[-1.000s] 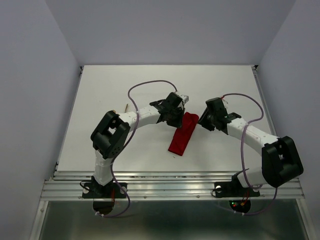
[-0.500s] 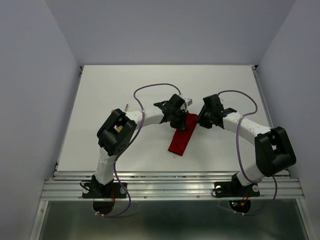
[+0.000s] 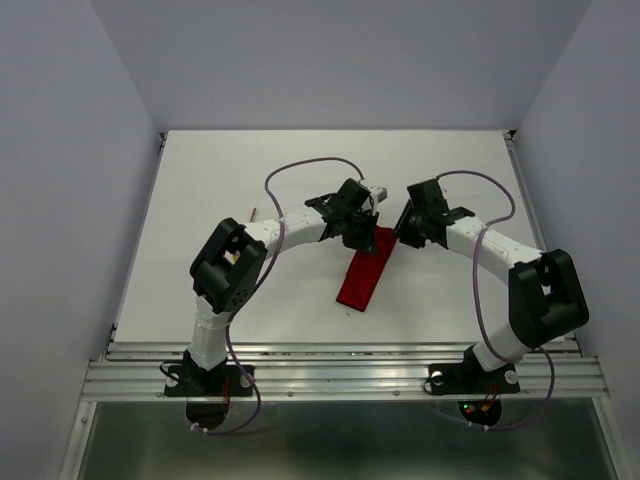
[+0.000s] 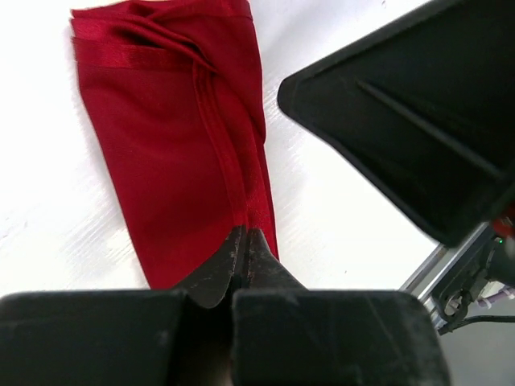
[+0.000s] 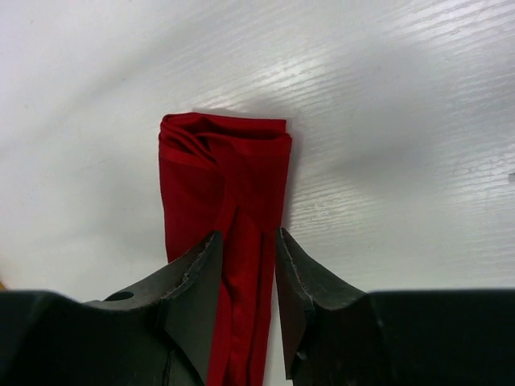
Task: Fold the napkin into a case and place the utensils inside
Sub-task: Smooth out the smaller rectangle-folded napkin at the center of the board.
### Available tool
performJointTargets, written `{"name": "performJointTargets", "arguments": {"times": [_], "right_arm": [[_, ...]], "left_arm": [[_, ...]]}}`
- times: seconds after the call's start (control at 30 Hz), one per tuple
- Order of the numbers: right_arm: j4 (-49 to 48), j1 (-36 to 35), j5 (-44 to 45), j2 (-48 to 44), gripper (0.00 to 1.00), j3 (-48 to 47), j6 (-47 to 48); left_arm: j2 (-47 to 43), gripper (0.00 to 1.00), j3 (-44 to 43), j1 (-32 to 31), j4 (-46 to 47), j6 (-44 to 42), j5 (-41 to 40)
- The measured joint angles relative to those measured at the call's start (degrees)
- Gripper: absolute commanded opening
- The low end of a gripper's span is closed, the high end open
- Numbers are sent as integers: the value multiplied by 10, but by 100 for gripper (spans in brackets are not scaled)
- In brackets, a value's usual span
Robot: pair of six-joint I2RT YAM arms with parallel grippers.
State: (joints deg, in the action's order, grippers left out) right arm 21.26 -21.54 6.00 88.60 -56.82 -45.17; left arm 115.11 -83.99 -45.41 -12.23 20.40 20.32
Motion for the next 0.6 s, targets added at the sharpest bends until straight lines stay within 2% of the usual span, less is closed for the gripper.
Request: {"name": "performJointTargets", "arguments": {"times": [0.3,0.6], "right_arm": [[6,18,-3,11,38,-2,7],[9,17,-10,53,36,-5,15]], "left_arm": [[1,0,-40,16,-29,-1,-26],[58,0,-42,14,-26,14,-31]]}}
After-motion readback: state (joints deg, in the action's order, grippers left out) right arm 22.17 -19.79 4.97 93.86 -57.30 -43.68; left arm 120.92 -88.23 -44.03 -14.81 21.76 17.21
